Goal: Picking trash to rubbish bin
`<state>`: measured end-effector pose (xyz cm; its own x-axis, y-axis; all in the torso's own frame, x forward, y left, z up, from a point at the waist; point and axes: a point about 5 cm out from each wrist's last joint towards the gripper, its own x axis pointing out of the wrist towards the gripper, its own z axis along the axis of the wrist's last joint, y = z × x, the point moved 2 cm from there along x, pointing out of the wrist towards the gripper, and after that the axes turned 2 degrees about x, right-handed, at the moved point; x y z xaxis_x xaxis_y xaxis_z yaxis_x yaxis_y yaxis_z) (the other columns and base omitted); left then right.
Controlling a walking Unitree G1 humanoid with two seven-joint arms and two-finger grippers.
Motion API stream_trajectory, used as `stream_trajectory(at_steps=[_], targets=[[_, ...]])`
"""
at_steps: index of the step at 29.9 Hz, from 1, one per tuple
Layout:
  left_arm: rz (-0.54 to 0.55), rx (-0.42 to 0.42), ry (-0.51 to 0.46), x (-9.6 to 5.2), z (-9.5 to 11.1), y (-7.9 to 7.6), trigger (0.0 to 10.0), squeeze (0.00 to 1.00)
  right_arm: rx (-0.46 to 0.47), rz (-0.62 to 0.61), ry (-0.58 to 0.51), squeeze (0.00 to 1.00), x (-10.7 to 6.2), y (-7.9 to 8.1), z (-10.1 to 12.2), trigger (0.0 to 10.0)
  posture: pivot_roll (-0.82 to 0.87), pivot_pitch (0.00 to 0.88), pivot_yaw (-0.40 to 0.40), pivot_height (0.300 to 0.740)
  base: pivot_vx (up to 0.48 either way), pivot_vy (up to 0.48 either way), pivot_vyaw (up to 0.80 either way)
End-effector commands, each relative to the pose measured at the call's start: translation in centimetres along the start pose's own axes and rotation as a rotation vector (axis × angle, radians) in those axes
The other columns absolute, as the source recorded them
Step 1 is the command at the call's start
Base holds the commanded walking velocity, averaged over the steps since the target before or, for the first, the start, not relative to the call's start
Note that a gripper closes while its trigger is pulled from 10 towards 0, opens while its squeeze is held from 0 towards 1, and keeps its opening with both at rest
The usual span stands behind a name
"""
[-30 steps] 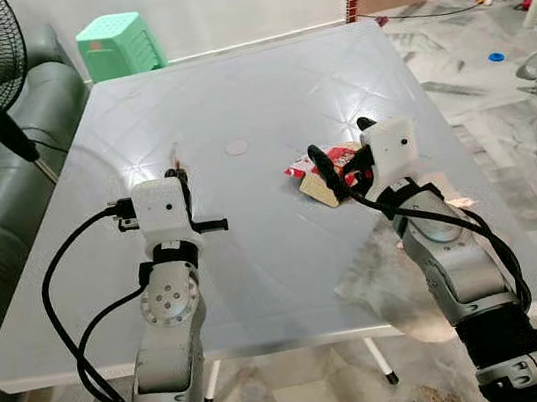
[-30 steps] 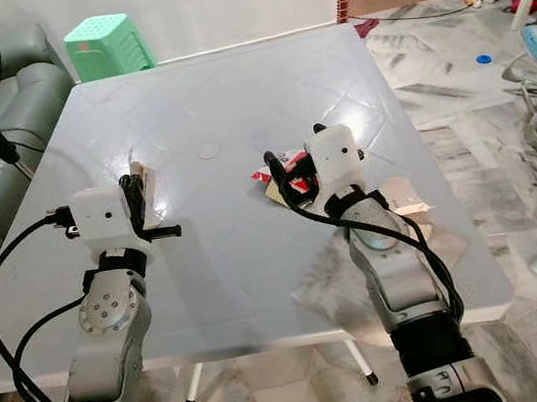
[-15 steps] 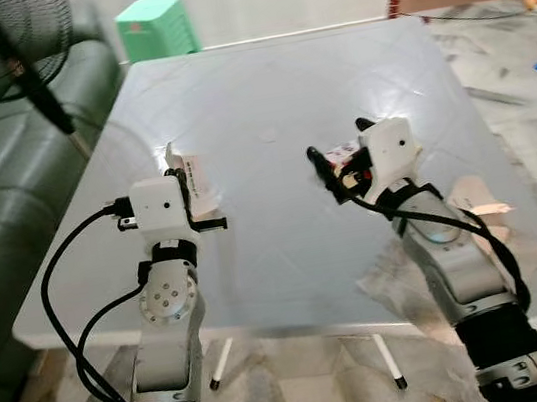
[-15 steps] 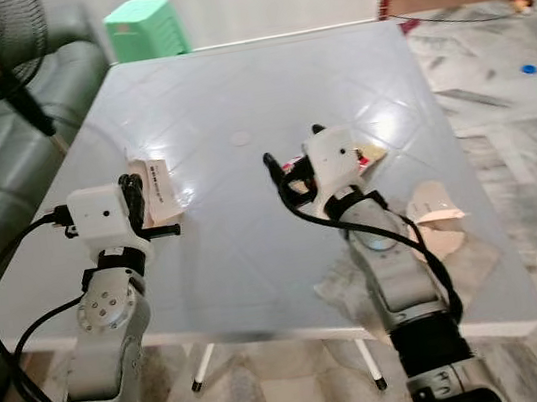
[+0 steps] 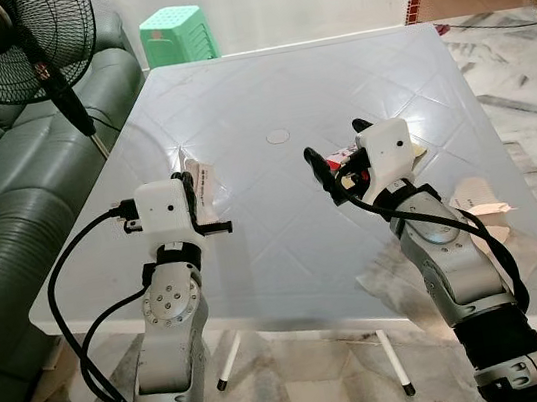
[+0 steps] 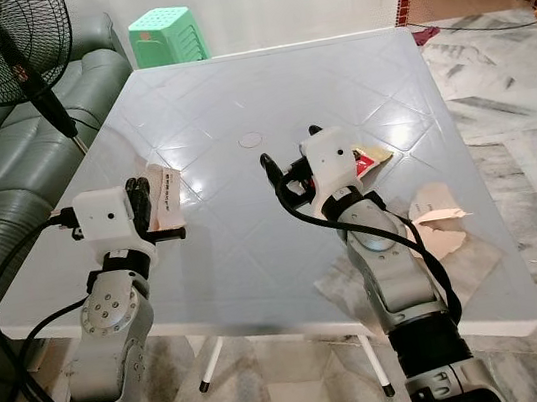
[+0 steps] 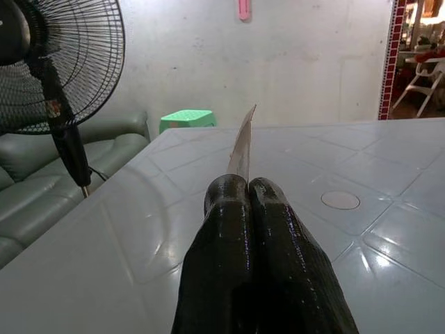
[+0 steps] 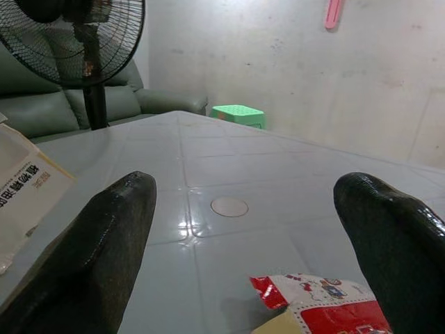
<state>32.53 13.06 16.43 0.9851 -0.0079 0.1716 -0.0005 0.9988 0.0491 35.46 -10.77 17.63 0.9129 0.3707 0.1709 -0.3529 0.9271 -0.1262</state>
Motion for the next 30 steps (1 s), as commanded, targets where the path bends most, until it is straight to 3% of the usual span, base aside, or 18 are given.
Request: stream_trajectory(at_steps=[1, 21, 30], targets=[[-0.004, -0.001, 0.022, 0.03, -0.37, 0.06, 10.0, 0.00, -0.002, -0.004, -0.005, 0.15, 0.11, -0.09, 0.17, 10.0, -0.02, 0.036, 0.070, 0.740, 0.000, -0.292, 0.00], [0.004, -0.008, 0.030, 0.03, -0.57, 0.11, 10.0, 0.00, -0.006, -0.004, -0.006, 0.15, 0.12, -0.20, 0.26, 10.0, -0.02, 0.037, 0.068, 0.740, 0.000, -0.321, 0.00], [0.039, -0.018, 0.036, -0.02, -0.75, 0.60, 10.0, 0.00, -0.010, 0.003, 0.001, 0.15, 0.04, -0.15, 0.12, 10.0, -0.03, 0.039, 0.066, 0.740, 0.000, 0.000, 0.00]])
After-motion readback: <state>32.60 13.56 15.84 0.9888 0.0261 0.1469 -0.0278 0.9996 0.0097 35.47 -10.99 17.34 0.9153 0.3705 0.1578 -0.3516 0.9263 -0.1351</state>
